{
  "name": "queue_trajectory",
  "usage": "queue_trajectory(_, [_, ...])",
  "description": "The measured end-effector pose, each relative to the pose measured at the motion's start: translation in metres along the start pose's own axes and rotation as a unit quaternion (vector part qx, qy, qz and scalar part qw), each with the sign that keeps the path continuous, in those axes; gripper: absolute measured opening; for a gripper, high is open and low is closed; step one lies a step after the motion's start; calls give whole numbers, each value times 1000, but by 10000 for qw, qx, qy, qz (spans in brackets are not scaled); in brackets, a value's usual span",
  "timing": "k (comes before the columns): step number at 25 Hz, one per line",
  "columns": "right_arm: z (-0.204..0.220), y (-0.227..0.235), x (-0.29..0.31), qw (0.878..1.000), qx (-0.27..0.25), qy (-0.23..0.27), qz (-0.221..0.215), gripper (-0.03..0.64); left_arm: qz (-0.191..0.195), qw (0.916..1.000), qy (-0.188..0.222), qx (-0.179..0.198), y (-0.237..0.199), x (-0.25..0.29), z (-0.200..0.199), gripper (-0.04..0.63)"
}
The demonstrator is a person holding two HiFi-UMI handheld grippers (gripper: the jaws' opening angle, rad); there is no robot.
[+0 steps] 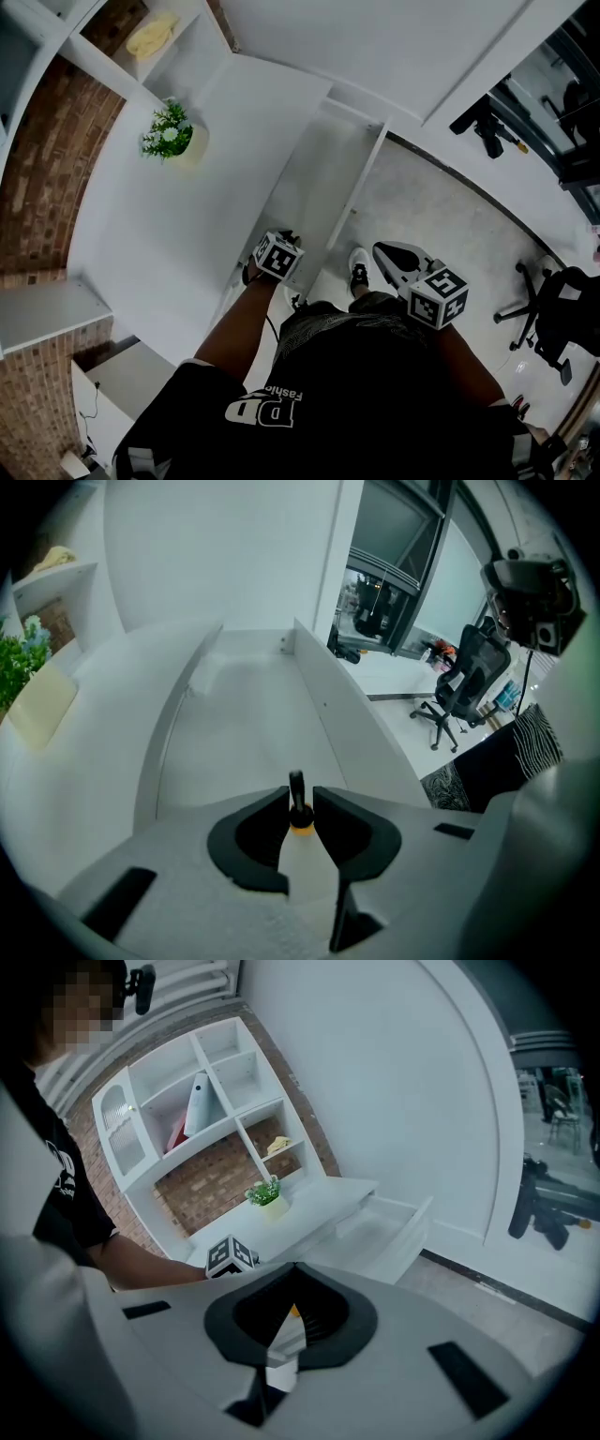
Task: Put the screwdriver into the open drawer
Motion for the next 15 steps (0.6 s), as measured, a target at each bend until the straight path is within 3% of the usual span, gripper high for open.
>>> queue_trajectory(15, [-8, 43, -8, 9998, 115, -87, 103, 4, -258, 9996, 35, -59, -24, 49, -27, 91])
Point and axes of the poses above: the fingertips, and each gripper's own axes: x forward along the fingers, y to its right, z out of its underside, the point moved 2 cm from there along -x, backward along the fingers, and after that the axes turned 12 degrees about y, right-handed, at the moved point
